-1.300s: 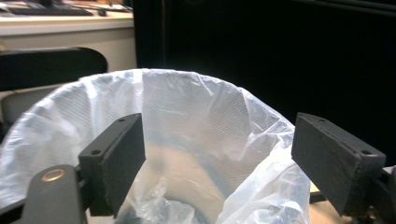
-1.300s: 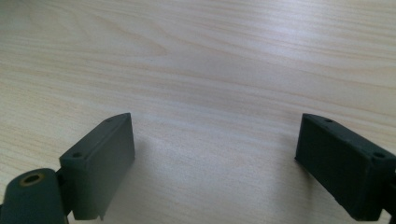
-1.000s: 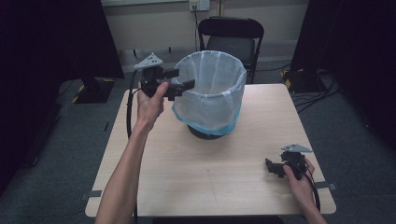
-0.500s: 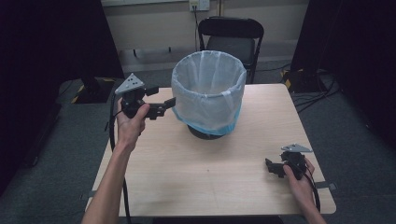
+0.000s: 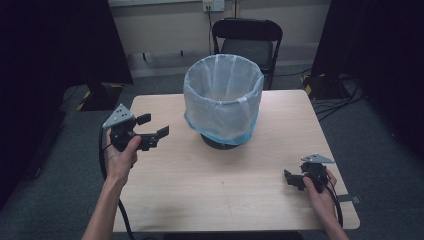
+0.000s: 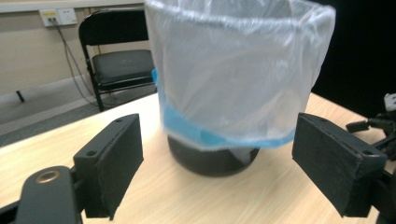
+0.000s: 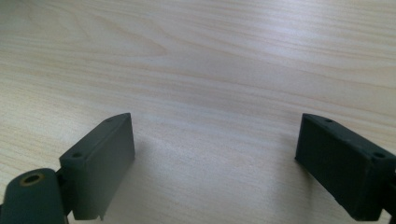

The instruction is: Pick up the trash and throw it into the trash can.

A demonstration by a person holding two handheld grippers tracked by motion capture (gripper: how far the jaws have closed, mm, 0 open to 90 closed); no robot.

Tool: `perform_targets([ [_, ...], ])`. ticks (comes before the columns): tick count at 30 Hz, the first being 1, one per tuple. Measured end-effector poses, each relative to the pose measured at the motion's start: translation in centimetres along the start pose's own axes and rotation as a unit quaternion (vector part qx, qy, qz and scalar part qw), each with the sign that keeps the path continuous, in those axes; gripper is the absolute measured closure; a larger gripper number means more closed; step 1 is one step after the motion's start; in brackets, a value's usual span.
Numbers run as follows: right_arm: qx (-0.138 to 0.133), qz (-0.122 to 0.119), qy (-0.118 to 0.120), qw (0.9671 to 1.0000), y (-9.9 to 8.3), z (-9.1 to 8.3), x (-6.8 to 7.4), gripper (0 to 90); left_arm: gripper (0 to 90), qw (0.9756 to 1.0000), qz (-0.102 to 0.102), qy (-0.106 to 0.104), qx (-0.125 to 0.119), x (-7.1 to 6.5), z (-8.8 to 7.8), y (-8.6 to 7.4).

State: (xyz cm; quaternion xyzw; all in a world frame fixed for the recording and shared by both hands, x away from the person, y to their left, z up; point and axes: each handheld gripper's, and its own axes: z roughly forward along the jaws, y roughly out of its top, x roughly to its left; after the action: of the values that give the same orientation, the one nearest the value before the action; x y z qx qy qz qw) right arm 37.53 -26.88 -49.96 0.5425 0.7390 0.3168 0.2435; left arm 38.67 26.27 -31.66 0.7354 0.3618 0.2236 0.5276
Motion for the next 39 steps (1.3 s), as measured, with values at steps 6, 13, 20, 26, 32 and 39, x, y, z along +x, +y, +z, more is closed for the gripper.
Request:
perform_targets([
  [6,0.000,0.000,0.000,1.0000,0.0,0.0,0.0,10.7,15.8,0.9998,-0.003,0.010,0.018,-0.1,-0.8,-3.0],
  [13,0.000,0.000,0.000,1.0000,0.0,0.0,0.0,10.7,15.8,0.9982,-0.010,0.021,0.055,-0.3,-1.2,-6.6],
  [20,0.000,0.000,0.000,1.0000,0.0,0.0,0.0,10.7,15.9,0.9950,-0.041,0.019,0.089,-0.5,-1.1,-10.9],
  [26,0.000,0.000,-0.001,1.0000,0.0,0.0,0.0,10.7,15.9,0.9905,-0.057,0.014,0.124,-0.3,-0.6,-14.1],
  [32,0.000,0.000,-0.001,1.0000,0.0,0.0,0.0,10.7,16.1,0.9833,-0.058,0.025,0.171,-0.1,0.3,-16.0],
  [39,0.000,0.000,0.000,1.0000,0.0,0.0,0.0,10.7,16.2,0.9771,-0.047,0.043,0.203,-0.3,1.3,-17.8],
])
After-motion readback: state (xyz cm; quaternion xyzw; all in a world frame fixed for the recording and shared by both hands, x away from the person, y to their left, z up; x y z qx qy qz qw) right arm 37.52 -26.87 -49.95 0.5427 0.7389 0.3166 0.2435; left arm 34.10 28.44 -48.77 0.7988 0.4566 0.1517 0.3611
